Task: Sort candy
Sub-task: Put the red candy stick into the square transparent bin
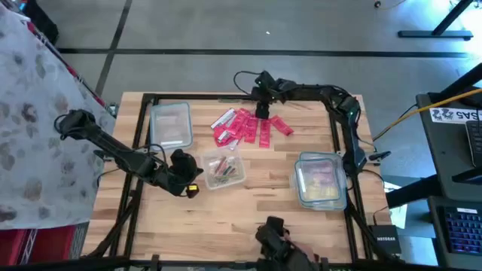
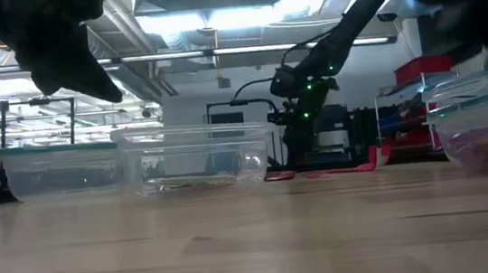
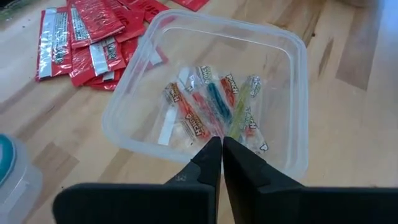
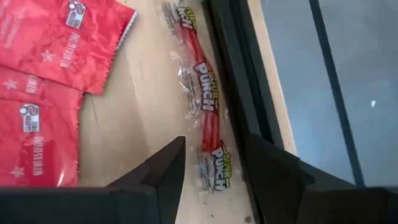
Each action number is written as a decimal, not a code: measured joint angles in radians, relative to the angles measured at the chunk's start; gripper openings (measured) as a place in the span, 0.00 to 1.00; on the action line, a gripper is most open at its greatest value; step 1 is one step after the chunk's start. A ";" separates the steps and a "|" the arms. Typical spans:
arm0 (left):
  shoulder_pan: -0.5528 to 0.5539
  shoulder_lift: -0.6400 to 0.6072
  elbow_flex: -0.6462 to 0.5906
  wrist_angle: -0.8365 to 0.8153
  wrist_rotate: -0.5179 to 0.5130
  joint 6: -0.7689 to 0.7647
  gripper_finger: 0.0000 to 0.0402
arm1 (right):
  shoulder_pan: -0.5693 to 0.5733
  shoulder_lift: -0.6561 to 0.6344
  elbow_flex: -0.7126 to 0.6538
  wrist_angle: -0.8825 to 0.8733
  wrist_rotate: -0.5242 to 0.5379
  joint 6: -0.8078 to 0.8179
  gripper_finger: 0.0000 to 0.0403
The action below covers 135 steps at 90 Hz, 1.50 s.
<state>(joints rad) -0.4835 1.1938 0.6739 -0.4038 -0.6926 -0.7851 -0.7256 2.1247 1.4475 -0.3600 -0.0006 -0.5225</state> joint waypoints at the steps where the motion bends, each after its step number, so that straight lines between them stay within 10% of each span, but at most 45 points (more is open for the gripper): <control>1: 0.000 0.000 0.000 0.000 0.000 0.000 0.00 | -0.002 0.001 0.000 -0.001 0.000 0.002 0.38; 31: 0.000 0.000 0.000 0.000 -0.009 -0.032 0.00 | -0.003 0.015 0.001 -0.047 -0.085 0.048 0.35; 61: -0.001 0.000 0.000 0.001 -0.007 -0.082 0.00 | 0.000 0.040 0.050 -0.158 -0.149 0.045 0.02; 135: 0.000 0.000 0.000 0.000 -0.025 -0.102 0.00 | 0.435 -0.208 0.078 -0.310 -0.426 -0.001 0.00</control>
<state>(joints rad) -0.4835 1.1938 0.6739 -0.4038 -0.7174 -0.8872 -0.2905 1.9163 1.5252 -0.6697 -0.4268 -0.5232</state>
